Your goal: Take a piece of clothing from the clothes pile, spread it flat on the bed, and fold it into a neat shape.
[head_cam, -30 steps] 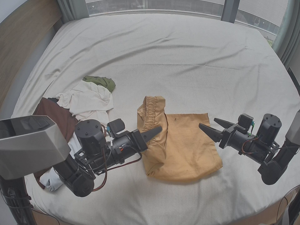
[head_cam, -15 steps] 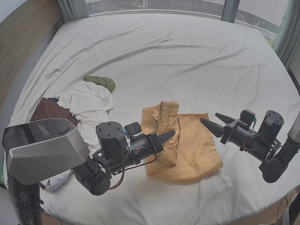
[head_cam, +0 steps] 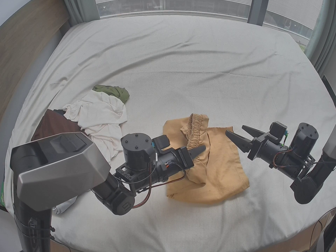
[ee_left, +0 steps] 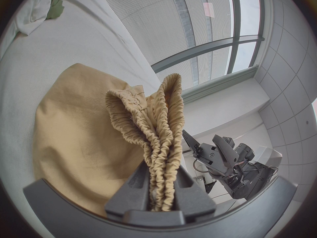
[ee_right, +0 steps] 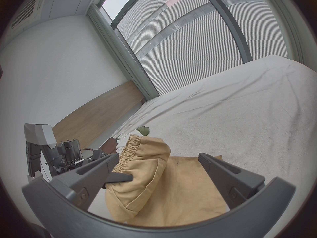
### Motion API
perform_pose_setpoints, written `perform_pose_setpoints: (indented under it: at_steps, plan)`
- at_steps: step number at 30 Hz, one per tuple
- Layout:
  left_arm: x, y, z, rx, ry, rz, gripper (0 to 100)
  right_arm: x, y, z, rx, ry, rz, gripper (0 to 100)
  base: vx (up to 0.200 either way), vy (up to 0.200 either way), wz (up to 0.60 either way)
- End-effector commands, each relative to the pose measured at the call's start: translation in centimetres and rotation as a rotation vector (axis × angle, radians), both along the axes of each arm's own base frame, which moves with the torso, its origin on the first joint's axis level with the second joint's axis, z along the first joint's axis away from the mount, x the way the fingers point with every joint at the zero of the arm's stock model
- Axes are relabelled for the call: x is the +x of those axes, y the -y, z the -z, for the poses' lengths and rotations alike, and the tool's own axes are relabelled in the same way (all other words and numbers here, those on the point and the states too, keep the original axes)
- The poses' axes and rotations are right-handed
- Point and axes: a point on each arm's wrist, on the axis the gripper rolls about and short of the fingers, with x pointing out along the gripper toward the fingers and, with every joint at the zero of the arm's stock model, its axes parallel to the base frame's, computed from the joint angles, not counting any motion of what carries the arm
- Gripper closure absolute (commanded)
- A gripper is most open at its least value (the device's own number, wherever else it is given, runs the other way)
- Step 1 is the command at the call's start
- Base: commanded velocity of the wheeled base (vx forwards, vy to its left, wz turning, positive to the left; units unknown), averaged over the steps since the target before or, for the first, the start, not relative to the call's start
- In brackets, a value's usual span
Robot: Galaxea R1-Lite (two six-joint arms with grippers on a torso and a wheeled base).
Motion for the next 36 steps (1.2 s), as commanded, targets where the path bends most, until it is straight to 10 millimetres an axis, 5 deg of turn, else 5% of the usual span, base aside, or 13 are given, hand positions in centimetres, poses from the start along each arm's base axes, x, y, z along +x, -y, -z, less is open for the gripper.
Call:
perform_pose_setpoints:
  at_steps: [1, 21, 32, 36]
  plan:
    - [0.4, 0.3, 0.4, 0.001, -0.001, -0.005, 0, 0.0, 0.1, 0.0, 0.001, 0.000, 0.004, 0, 0.000, 0.000, 0.00]
    - [-1.7, 0.7, 2.0, 0.057, -0.050, 0.028, 0, 0.2, 0.5, 0.3, -0.008, -0.011, 0.018, 0, 0.000, 0.000, 0.00]
    - [-2.8, -5.7, -2.4, 0.140, 0.108, -0.101, 0, -2.0, 0.3, 3.4, -0.065, -0.169, -0.007, 0, 0.000, 0.000, 0.00]
    - [-4.7, -8.8, -4.2, 0.178, 0.163, -0.141, 0, -2.6, 0.0, 5.3, -0.102, -0.285, -0.024, 0, 0.000, 0.000, 0.00]
